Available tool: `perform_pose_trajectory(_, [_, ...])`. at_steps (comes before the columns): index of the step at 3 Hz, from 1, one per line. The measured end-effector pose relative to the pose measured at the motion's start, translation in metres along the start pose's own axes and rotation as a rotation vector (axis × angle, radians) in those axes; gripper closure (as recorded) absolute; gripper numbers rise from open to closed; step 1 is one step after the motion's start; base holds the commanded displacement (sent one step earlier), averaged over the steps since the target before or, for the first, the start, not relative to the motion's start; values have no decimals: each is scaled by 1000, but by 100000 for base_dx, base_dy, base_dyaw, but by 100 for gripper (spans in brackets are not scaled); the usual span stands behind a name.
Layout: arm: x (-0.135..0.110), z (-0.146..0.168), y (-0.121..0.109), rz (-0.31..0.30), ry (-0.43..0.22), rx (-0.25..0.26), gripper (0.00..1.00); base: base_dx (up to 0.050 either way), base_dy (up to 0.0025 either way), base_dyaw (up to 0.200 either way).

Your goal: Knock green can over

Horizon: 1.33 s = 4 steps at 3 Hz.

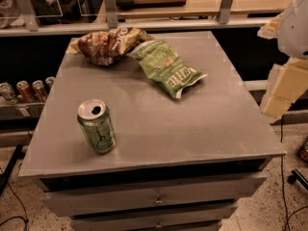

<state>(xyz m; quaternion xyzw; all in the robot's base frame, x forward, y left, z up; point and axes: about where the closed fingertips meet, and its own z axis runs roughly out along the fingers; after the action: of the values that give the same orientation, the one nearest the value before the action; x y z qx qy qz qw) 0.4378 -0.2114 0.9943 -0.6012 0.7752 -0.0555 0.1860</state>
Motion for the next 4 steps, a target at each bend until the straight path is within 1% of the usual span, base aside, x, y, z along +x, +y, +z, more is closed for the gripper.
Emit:
perform_pose_trajectory(1, [0,0,0,0,0,1,0,0,0,9998])
perform_pose_trajectory(2, [0,0,0,0,0,1,0,0,0,0])
perform_pose_trajectory(3, [-1,3,0,11,-49,-12,0,0,0,0])
perform_pose_trajectory(4, [-12,26,1,20,-182,-70,0,0,0,0])
